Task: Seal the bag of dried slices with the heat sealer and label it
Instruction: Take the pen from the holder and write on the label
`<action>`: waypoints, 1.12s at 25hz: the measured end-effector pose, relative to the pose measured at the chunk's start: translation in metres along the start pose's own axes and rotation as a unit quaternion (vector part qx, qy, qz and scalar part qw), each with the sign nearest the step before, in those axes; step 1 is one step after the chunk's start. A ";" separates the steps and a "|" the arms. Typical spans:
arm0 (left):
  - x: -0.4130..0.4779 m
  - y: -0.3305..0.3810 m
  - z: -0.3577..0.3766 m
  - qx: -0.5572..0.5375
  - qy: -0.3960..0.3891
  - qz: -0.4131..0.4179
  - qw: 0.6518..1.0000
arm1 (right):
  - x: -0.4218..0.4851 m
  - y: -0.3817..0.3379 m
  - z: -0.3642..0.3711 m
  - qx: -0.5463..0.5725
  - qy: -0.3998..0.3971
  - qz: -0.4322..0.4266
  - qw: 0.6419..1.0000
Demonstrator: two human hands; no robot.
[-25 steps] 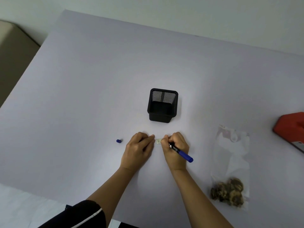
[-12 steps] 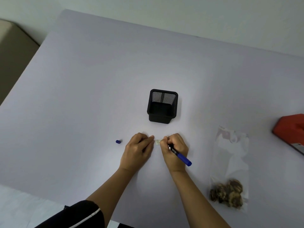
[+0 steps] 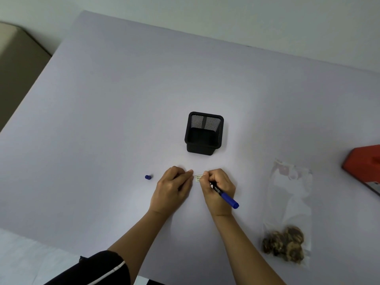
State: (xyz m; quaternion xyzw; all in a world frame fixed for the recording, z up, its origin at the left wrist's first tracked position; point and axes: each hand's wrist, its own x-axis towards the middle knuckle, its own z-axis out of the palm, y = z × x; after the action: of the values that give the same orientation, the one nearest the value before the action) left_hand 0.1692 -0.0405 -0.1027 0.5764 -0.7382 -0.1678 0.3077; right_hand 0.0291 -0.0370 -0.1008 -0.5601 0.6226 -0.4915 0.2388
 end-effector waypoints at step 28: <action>-0.001 -0.001 0.000 -0.001 -0.008 0.004 1.000 | 0.000 -0.002 0.001 0.000 0.010 0.016 1.000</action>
State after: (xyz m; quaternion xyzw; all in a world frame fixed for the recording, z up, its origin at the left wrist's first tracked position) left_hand 0.1699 -0.0403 -0.1034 0.5721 -0.7424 -0.1722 0.3030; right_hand 0.0302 -0.0375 -0.0996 -0.5455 0.6337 -0.4932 0.2401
